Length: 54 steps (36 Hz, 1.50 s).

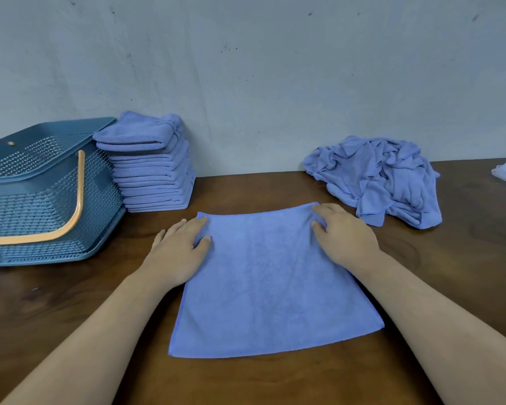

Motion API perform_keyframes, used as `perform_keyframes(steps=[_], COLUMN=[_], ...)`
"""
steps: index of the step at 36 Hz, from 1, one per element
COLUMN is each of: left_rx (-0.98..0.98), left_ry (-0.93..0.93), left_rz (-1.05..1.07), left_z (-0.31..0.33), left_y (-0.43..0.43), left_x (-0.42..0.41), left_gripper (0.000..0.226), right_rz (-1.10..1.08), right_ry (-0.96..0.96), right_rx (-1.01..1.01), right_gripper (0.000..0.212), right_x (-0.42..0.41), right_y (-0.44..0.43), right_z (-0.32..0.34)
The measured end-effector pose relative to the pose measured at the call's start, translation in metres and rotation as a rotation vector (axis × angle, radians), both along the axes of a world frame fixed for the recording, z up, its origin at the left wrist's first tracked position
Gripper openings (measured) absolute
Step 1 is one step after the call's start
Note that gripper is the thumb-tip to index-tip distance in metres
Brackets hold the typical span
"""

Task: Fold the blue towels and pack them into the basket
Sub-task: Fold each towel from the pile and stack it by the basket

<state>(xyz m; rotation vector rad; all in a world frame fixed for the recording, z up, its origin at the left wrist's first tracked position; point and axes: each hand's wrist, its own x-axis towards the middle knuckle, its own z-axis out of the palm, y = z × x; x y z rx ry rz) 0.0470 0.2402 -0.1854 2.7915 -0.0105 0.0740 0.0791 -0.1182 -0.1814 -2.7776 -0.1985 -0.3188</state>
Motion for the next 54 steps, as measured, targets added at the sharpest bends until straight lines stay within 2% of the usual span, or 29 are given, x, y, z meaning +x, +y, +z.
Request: perform_keyframes(steps=[5,9,11,13,15,18,20,23,26,29,33,36,38,40,45,48,54], left_rx=[-0.085,-0.070,-0.087,-0.136,-0.151,-0.005,0.077,0.106,0.099,0.043,-0.180,-0.328,-0.196,-0.031,0.105,0.138,0.146], left_ry=[-0.025,-0.060,-0.166,-0.245,-0.212,-0.075,0.044,0.115,0.132,0.088,-0.027,-0.047,-0.015,0.025,0.089,0.113,0.138], left_rz=[0.026,0.028,0.017,-0.030,-0.106,-0.201,-0.197,-0.177,-0.180,-0.183,-0.114,-0.028,-0.061,-0.113,-0.129,-0.102,-0.086], left_z=[0.000,0.001,0.006,0.012,0.013,0.002,-0.001,0.002,0.005,0.005,0.002,0.002,0.000,-0.004,-0.002,-0.001,-0.001], left_y=[0.004,0.001,-0.001,-0.007,-0.016,-0.029,-0.030,-0.028,-0.029,-0.028,-0.023,-0.018,-0.018,-0.020,-0.024,-0.024,-0.022], left_x=[-0.002,-0.004,-0.003,-0.004,-0.007,-0.013,-0.015,-0.014,-0.015,-0.016,-0.012,-0.008,-0.008,-0.007,-0.006,-0.007,-0.006], left_gripper=[0.065,0.067,0.063,0.056,0.052,0.062,0.071,0.082,0.087,0.089,0.077,0.064,0.063,0.064,0.065,0.067,0.070], right_rz=[0.029,0.119,0.271,0.527,0.755,0.855,0.796,0.590,0.384,0.304,0.235,0.275,0.383,0.483,0.581,0.470,0.119], right_ry=[-0.117,-0.193,-0.136,-0.018,0.094,0.188,0.216,0.247,0.256,0.297,0.242,0.092,0.077,0.178,0.322,0.348,0.382], right_rx=[-0.019,-0.038,0.021,0.040,-0.040,-0.129,-0.172,-0.202,-0.188,-0.141,-0.246,-0.330,-0.217,-0.129,-0.181,-0.204,-0.177], right_gripper=[0.044,0.037,0.035,0.035,0.039,0.051,0.060,0.070,0.078,0.085,0.074,0.058,0.055,0.060,0.075,0.086,0.107], right_x=[-0.017,-0.038,-0.048,-0.058,-0.064,-0.064,-0.055,-0.036,-0.023,-0.021,-0.028,-0.037,-0.042,-0.047,-0.044,-0.029,0.002], right_y=[-0.004,0.013,0.023,0.035,0.046,0.052,0.045,0.027,0.010,0.001,0.000,0.013,0.032,0.058,0.113,0.108,0.041], right_z=[0.011,0.026,0.032,0.035,0.029,0.017,0.015,0.016,0.013,0.010,0.013,0.023,0.032,0.036,0.020,0.010,0.006])
